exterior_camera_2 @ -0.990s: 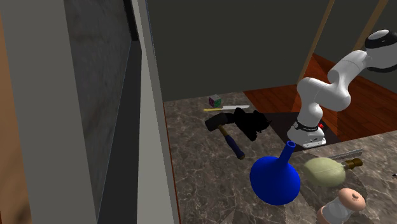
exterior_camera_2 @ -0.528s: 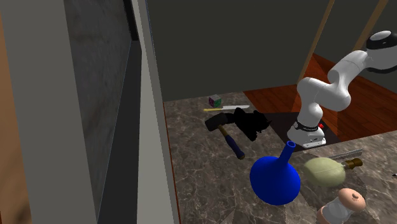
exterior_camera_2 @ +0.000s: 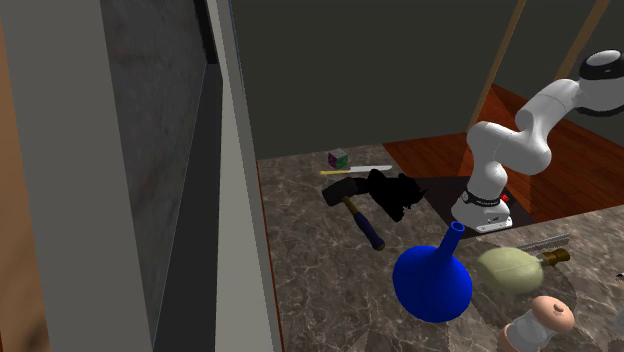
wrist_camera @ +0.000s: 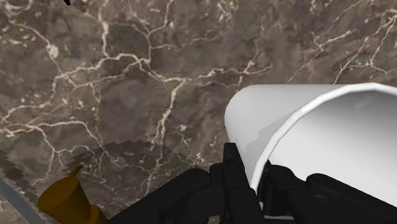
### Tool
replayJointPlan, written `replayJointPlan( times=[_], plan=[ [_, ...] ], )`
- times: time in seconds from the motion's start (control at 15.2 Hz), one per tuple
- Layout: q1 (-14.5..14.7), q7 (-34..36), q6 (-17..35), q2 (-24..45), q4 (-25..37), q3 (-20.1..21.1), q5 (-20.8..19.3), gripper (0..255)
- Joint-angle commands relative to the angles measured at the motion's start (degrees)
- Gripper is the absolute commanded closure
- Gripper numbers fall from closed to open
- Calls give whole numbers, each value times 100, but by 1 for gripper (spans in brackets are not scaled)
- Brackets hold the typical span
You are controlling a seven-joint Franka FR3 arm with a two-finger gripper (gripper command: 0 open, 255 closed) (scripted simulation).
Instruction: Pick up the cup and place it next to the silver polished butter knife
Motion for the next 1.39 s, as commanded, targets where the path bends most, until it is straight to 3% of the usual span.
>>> replayJointPlan(
  times=[0.0,0.66,0.73,1.06,1.32],
  plan=[
    [-28,-18,126,15,-61,142,103,255],
    [-61,-39,245,32,-114,284,204,255],
    [-62,-39,245,32,-114,284,204,0],
    [-61,-40,245,32,-114,284,204,0],
    [274,155,-402,-125,101,-441,-268,0]
  ],
)
